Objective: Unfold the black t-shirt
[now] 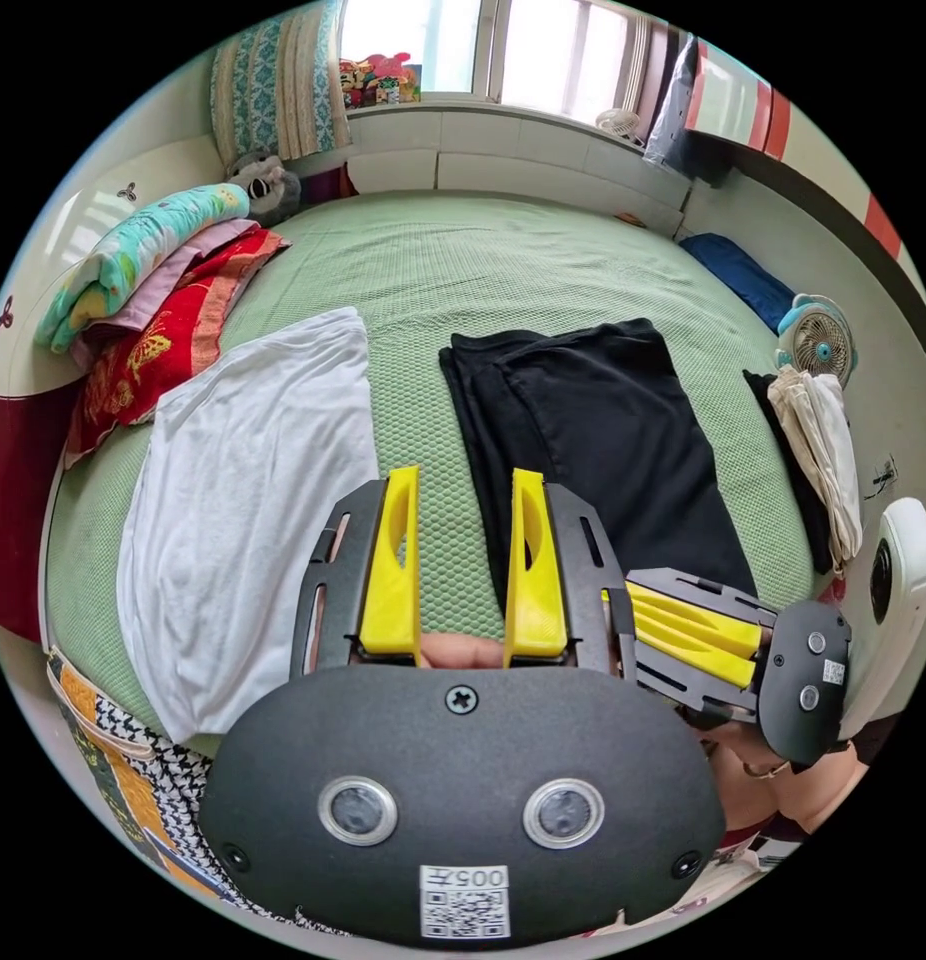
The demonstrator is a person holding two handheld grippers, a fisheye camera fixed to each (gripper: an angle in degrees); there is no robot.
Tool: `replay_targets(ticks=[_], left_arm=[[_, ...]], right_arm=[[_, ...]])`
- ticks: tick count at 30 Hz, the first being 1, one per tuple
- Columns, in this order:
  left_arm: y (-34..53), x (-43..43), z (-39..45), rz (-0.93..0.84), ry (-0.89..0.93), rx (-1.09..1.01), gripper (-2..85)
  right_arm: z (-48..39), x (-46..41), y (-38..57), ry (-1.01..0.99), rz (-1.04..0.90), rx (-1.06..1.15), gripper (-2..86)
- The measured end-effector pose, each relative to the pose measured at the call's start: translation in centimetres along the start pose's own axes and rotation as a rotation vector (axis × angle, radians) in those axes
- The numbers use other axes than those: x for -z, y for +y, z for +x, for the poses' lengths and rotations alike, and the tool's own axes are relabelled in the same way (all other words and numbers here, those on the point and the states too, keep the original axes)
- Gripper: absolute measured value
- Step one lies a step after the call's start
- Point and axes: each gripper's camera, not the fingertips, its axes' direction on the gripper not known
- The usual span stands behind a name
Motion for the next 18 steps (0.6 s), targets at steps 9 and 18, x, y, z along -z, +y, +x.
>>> replay_targets(ticks=[9,18], left_arm=[[-0.3,0.1,-1.1,0.009,0.023,0.017,13.5],[-0.3,0.1,-2.1,0.017,0.033,0.033,13.5]], right_arm=[[-0.1,-1.2,-0.7,0.013,-0.073,0.001,1.2],[-1.4,-2.7,-1.2,0.144,-0.155,0.031,5.6]])
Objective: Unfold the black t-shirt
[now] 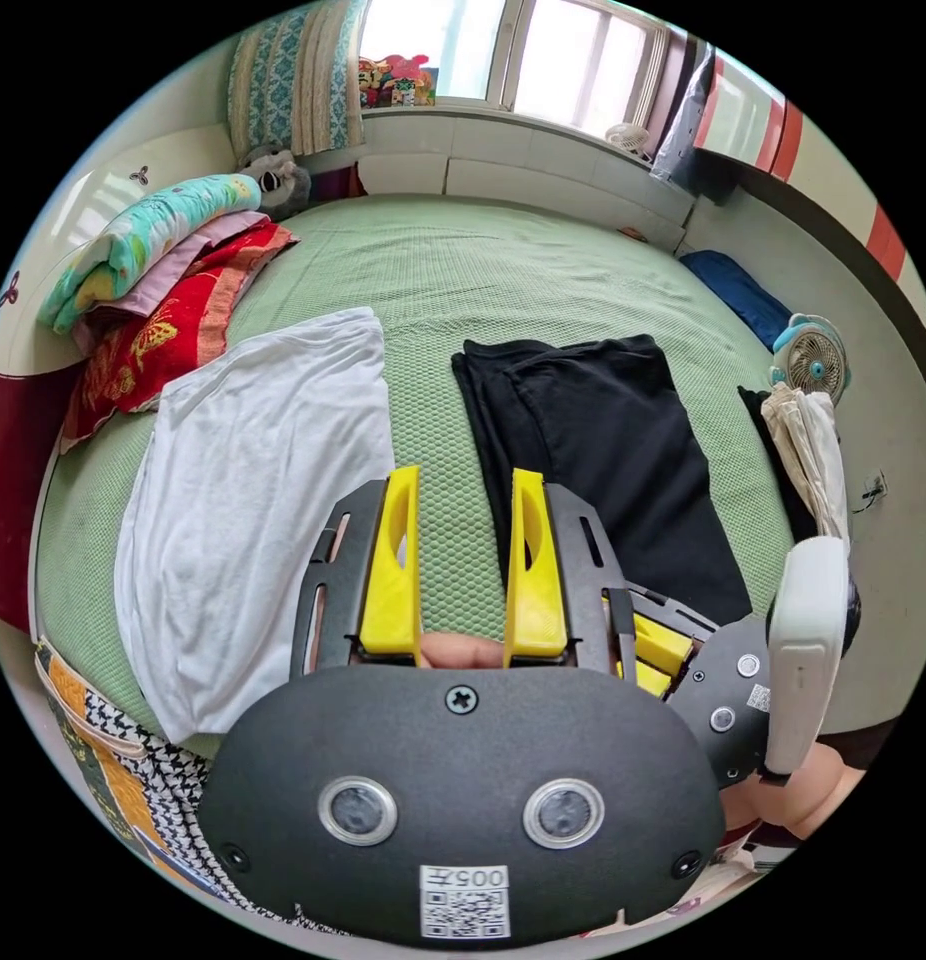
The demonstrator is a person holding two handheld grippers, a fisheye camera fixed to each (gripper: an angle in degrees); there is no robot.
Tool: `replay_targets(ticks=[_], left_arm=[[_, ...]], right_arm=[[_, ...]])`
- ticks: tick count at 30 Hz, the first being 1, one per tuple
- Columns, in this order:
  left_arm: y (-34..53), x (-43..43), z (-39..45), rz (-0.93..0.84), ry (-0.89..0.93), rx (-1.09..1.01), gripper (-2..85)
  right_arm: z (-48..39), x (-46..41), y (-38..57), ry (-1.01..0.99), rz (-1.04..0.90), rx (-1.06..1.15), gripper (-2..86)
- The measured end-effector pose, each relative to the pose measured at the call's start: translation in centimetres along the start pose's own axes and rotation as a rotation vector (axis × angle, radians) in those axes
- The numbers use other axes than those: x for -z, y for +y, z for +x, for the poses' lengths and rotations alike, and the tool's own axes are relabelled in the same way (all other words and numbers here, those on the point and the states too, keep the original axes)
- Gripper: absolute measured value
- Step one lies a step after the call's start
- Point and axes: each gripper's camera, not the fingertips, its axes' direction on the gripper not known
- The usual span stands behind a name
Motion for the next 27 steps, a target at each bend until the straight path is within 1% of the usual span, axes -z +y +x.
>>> replay_targets(ticks=[2,6,8,14,19,23,27], left_arm=[[-0.1,-0.1,-0.2,0.000,0.003,0.005,13.5],[-0.3,-0.1,-0.1,0.000,0.009,-0.006,13.5],[-0.4,-0.3,0.1,-0.005,0.000,-0.020,13.5],[-0.7,-0.7,0.2,-0.014,-0.005,-0.019,13.6],[-1.0,-1.9,1.0,-0.051,-0.005,-0.038,13.6],[-1.4,-4.1,3.2,-0.120,-0.007,-0.117,13.8],[-1.6,-6.0,5.4,-0.177,-0.017,-0.204,14.2]], right_arm=[[0.0,0.0,-0.1,0.043,-0.005,-0.007,4.0],[1.2,0.6,0.1,0.012,-0.003,-0.026,-0.3],[2.1,1.0,0.3,-0.017,0.005,-0.034,-1.1],[6.3,4.4,1.7,-0.176,0.099,-0.113,-1.5],[10.5,7.1,3.4,-0.205,0.194,-0.208,-1.6],[13.8,8.4,4.7,-0.248,0.229,-0.275,-1.3],[15.0,9.2,5.3,-0.269,0.244,-0.257,-0.9]])
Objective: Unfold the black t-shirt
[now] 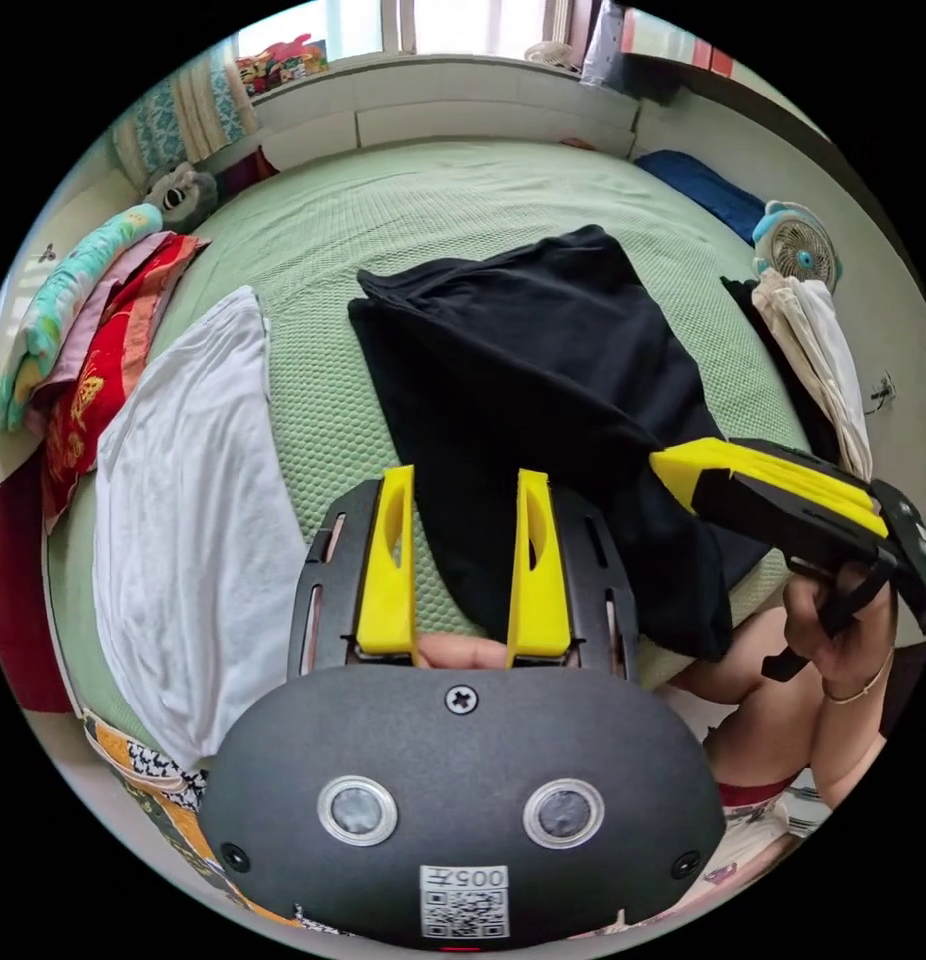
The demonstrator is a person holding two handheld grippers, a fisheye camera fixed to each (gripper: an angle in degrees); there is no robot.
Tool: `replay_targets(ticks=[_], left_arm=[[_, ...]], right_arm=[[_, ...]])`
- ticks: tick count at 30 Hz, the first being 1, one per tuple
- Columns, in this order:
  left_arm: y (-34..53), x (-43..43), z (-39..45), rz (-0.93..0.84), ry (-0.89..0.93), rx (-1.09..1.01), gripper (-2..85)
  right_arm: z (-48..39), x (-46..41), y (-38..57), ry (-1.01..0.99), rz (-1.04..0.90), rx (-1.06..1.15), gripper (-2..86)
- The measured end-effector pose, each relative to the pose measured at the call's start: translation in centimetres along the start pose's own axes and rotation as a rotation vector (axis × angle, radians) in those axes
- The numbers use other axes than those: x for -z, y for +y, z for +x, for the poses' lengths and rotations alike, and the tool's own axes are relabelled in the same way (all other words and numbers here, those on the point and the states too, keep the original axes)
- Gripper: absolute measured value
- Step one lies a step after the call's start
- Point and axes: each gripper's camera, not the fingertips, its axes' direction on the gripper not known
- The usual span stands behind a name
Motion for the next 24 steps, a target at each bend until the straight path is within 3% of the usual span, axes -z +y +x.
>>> replay_targets(ticks=[13,24], left_arm=[[-1.4,-1.0,-0.1,-0.005,0.050,-0.009,14.5],[-2.3,-1.0,0.0,0.017,0.080,-0.036,13.8]], right_arm=[[0.4,2.3,-2.0,-0.053,0.058,0.053,9.3],[-2.2,0.1,-7.3,0.100,-0.048,0.134,11.6]])
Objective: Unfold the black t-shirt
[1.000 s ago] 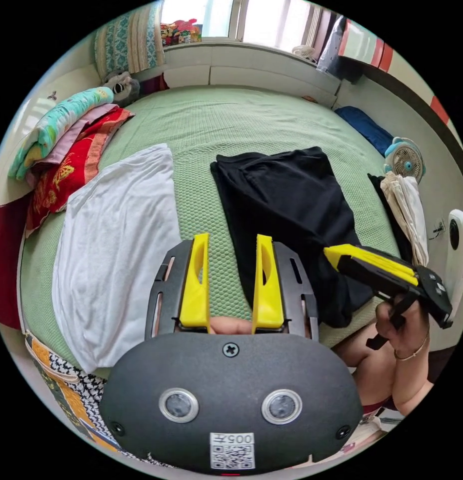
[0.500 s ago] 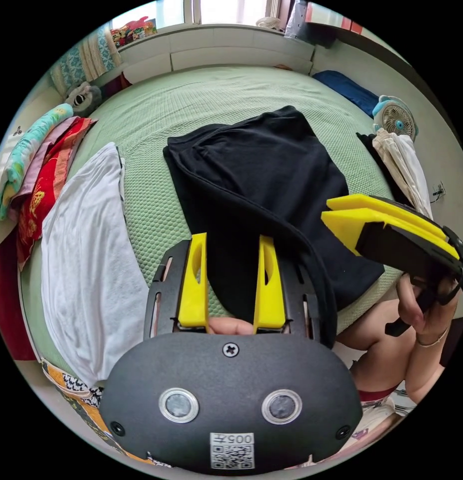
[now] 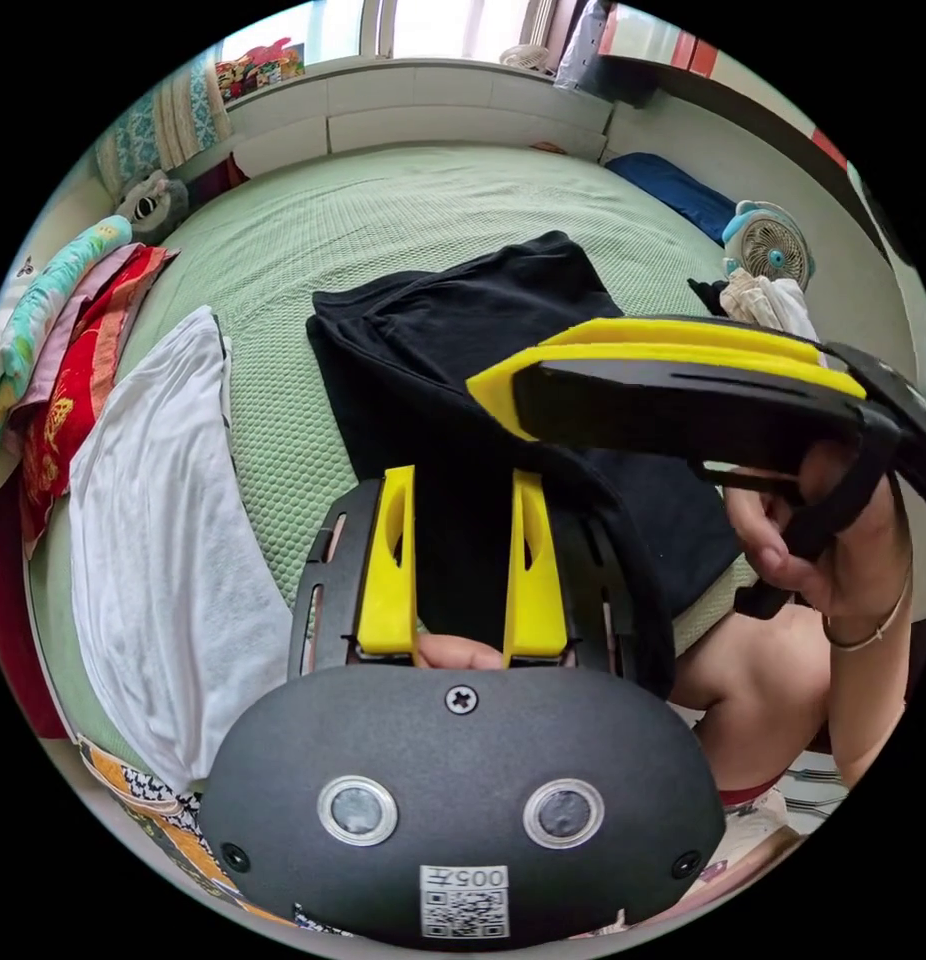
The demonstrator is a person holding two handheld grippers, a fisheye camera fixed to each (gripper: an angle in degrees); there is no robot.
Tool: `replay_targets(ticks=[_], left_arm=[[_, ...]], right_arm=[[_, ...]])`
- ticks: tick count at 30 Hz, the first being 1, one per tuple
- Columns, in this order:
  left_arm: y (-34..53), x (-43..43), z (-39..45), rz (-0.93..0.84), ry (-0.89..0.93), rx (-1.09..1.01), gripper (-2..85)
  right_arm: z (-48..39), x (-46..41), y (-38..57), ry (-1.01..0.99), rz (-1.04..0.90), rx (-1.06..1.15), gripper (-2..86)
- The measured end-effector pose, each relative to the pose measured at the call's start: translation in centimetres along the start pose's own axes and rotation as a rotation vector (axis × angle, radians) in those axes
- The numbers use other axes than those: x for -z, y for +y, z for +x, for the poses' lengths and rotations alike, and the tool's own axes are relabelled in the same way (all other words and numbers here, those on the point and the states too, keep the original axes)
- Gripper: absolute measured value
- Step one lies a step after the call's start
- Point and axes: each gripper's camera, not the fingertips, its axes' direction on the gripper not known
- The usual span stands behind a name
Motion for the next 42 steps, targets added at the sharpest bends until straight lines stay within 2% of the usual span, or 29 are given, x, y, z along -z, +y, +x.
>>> replay_targets(ticks=[5,8,10,11,13,22,27,32,34,38,42], left_arm=[[0.0,0.1,-0.8,0.008,0.024,0.017,13.9],[-0.1,0.3,-0.8,0.015,0.024,0.010,14.0],[-0.2,0.5,-0.9,0.026,0.030,0.013,14.4],[-0.3,0.7,-1.1,0.039,0.044,0.020,14.7],[-0.4,1.2,-1.4,0.061,0.060,0.031,14.9],[-0.7,0.8,-3.3,0.052,0.032,0.130,16.1],[-1.6,0.0,-3.2,0.042,0.034,0.185,17.3],[-2.9,-1.7,-1.7,-0.007,0.002,0.198,17.7],[-3.3,-2.3,-1.0,-0.026,-0.047,0.191,17.5],[-4.3,-2.6,0.7,-0.066,-0.117,0.172,14.3],[-4.8,-2.7,1.8,-0.084,-0.059,0.150,7.7]], right_arm=[[-2.0,-3.8,-3.5,0.033,-0.171,0.101,12.8],[-2.6,-6.6,-4.7,0.112,-0.278,0.114,9.6],[-2.4,-7.1,-5.1,0.196,-0.268,0.082,4.8],[-2.3,-7.0,-5.1,0.204,-0.259,0.076,1.2],[-1.8,-6.1,-5.1,0.187,-0.231,0.051,-0.7],[6.8,5.1,-2.9,0.275,-0.054,-0.087,-1.5],[15.3,11.9,-0.1,0.453,-0.014,-0.249,-1.5],[21.0,14.7,3.3,0.588,0.017,-0.450,-1.0],[21.4,15.4,4.6,0.574,0.062,-0.482,-0.9],[18.3,14.9,7.6,0.403,0.100,-0.355,-0.5],[14.0,11.5,10.6,0.354,-0.027,-0.168,1.2]])
